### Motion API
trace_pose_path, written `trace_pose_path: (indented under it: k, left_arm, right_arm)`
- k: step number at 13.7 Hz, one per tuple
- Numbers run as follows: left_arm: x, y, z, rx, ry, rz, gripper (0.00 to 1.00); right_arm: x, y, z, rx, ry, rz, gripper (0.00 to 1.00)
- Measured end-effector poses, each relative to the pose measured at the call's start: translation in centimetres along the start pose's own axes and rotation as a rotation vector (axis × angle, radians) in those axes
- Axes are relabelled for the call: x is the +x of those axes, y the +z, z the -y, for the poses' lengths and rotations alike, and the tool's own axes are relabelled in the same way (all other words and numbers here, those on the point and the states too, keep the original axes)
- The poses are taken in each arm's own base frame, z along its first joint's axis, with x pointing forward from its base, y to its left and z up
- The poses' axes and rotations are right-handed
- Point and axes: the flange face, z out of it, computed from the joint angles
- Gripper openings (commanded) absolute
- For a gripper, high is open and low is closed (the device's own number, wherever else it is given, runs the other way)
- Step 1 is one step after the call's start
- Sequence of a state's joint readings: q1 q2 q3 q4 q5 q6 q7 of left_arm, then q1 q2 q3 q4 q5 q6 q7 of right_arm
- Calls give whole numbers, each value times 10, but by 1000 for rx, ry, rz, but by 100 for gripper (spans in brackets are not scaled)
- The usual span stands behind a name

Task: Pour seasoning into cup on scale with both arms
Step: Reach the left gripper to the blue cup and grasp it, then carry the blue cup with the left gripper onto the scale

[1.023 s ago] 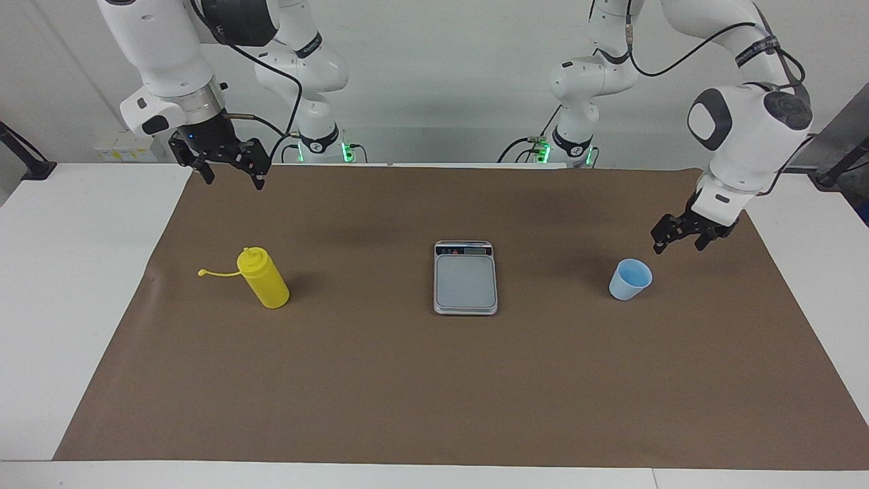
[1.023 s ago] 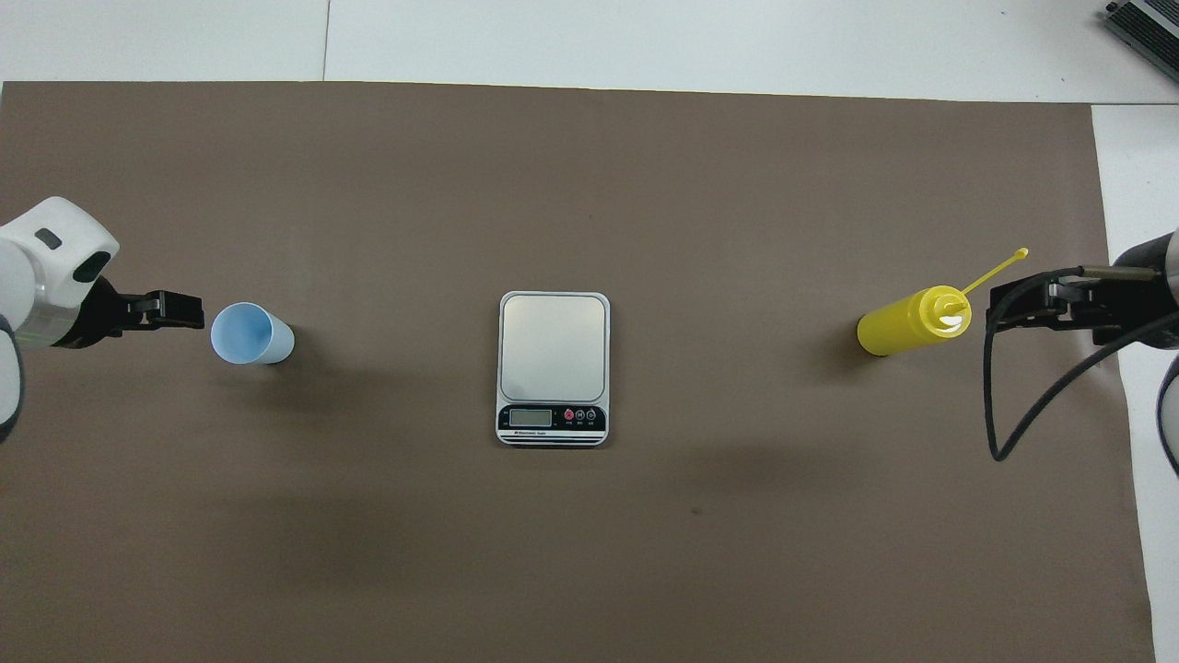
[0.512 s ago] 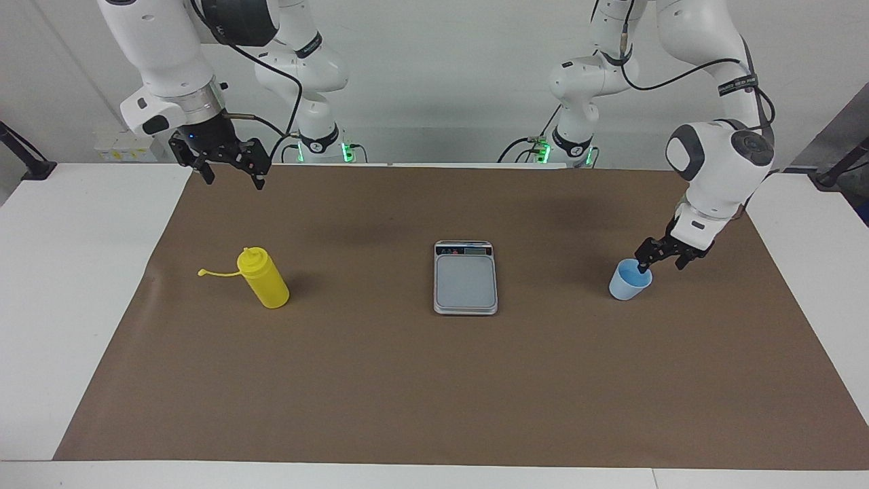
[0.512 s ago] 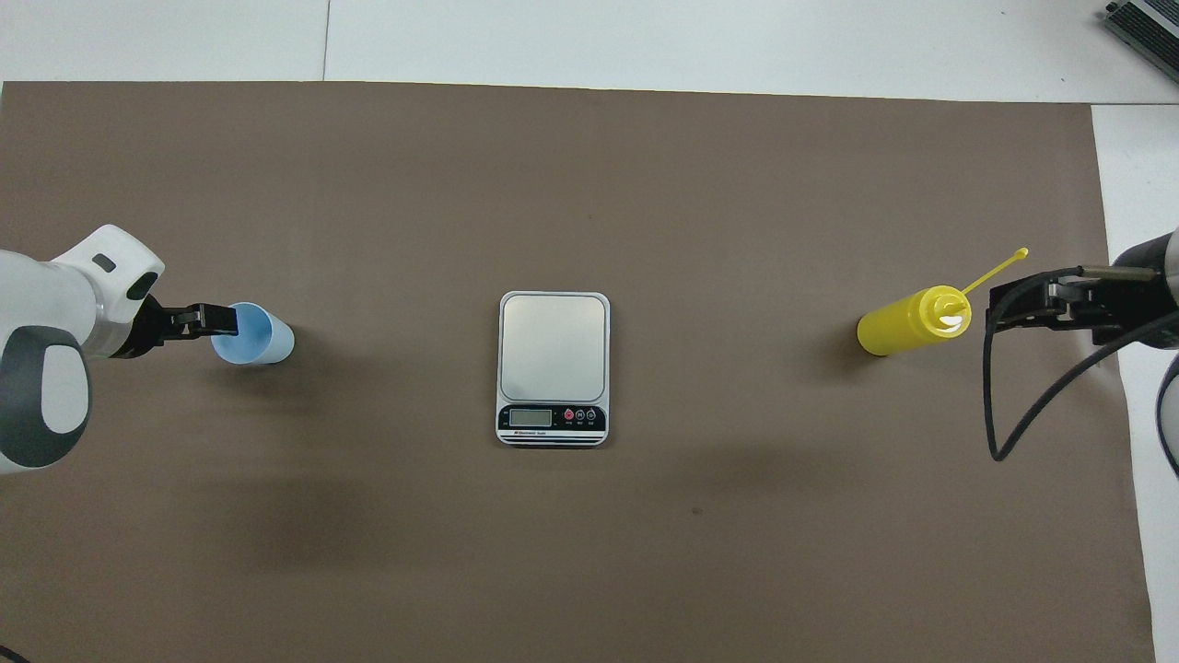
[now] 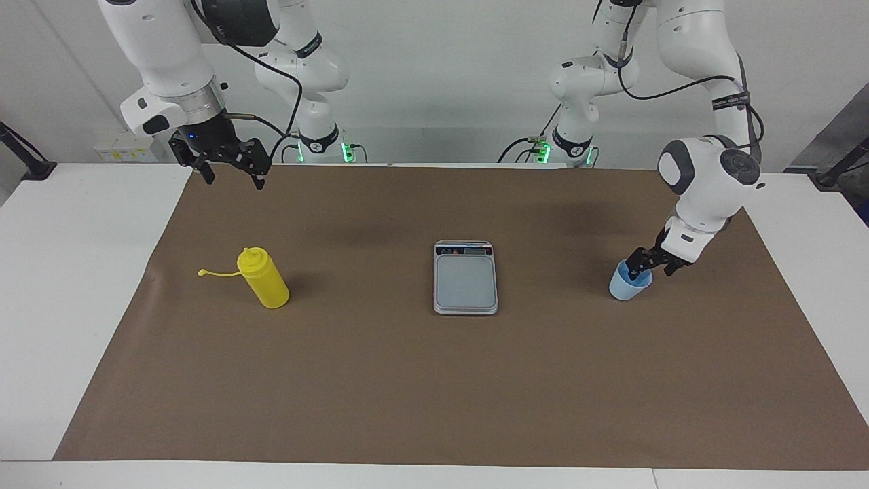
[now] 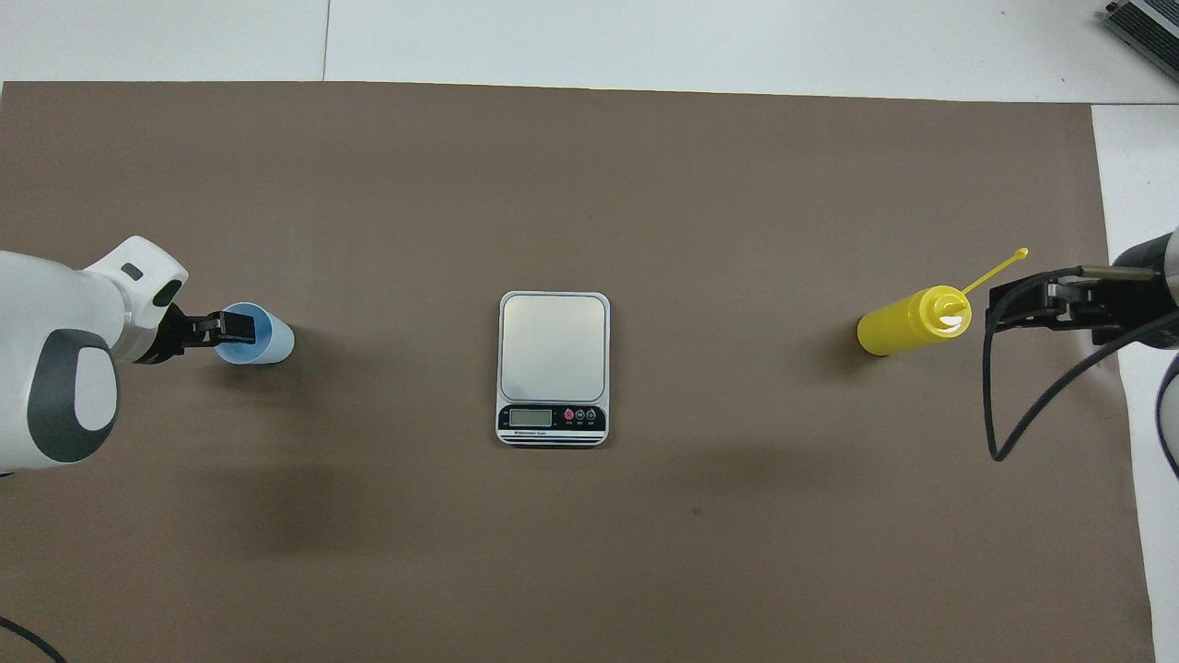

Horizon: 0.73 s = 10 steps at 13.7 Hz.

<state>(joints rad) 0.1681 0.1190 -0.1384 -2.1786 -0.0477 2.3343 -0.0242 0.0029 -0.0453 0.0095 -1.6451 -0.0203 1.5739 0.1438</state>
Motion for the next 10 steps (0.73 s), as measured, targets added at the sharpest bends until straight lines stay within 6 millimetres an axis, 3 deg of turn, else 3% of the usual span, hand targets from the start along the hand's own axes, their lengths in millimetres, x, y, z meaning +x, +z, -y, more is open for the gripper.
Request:
trace_pose_path:
  k: [3,10]
  left_arm:
    - [0,6,-3,-2,-7,3,0]
    - [3,0,-8,-8,-3,3,0]
  right_arm:
    - [0,0,0,0,0,0,100]
    - [0,0,1,0,-2,0,100]
